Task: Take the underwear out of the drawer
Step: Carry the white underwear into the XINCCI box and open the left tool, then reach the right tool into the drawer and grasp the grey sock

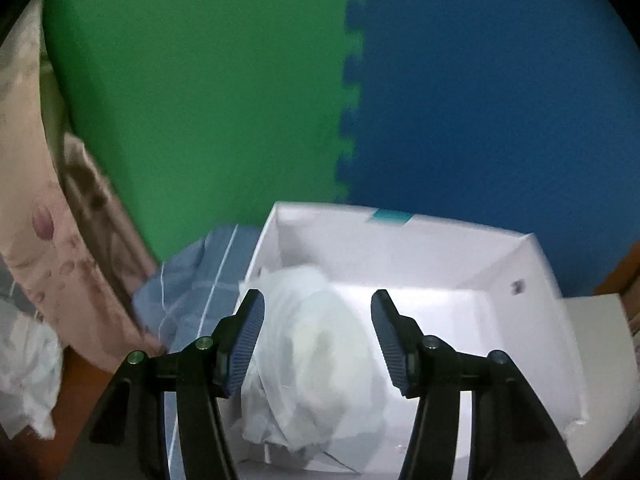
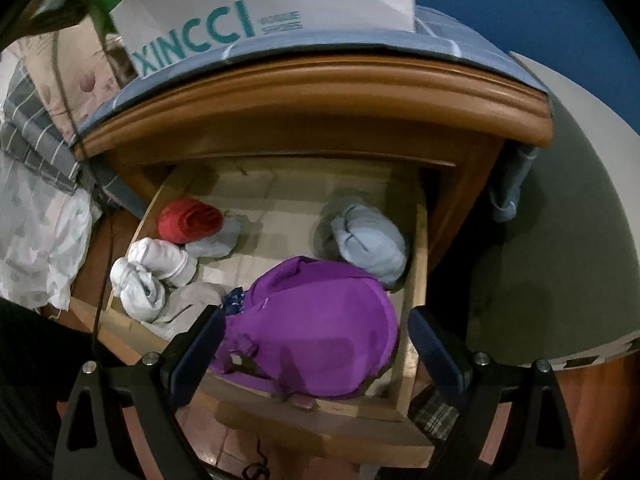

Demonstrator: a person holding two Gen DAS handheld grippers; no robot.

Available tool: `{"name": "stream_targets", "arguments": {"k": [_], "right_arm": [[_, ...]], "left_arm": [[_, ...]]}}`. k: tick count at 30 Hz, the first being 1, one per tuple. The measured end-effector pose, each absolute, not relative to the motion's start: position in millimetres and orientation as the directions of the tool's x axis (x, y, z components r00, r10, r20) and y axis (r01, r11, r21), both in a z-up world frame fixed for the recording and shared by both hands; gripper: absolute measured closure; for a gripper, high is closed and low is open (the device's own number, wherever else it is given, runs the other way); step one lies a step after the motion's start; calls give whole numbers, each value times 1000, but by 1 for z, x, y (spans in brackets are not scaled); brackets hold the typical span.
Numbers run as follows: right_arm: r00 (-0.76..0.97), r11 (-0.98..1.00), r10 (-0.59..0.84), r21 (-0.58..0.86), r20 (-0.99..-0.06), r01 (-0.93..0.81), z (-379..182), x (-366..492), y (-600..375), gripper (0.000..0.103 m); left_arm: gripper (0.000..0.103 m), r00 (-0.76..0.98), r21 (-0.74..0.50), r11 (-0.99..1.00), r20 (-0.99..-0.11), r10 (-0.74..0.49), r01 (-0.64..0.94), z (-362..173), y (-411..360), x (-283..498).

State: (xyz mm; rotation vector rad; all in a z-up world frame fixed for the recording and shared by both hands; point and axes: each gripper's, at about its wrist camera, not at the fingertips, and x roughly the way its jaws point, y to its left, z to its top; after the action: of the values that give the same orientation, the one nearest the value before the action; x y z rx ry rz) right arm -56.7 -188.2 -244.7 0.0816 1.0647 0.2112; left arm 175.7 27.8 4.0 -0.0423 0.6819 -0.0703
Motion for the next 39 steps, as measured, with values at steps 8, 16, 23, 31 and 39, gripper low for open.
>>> {"name": "stream_targets", "arguments": {"k": [8, 16, 23, 31, 39], "right_arm": [[498, 908, 351, 418, -793, 26, -251, -58, -248, 8], [542, 975, 223, 194, -810, -112, -240, -64, -205, 8], [568, 988, 131, 59, -813, -144, -230, -58, -173, 8], [555, 926, -168, -323, -815, -193, -262, -21, -139, 9], [443, 942, -156, -268, -883, -202, -290, 17, -140, 36]], "left_arm": [[0, 946, 28, 976, -250, -204, 218, 35, 55, -15], [0, 902, 22, 960, -349, -253, 278, -85, 107, -96], [2, 874, -218, 963, -423, -239, 158, -117, 142, -72], [2, 877, -304, 936, -384, -289, 176, -111, 162, -86], [2, 868, -384, 906, -373, -328, 178, -108, 171, -82]]}}
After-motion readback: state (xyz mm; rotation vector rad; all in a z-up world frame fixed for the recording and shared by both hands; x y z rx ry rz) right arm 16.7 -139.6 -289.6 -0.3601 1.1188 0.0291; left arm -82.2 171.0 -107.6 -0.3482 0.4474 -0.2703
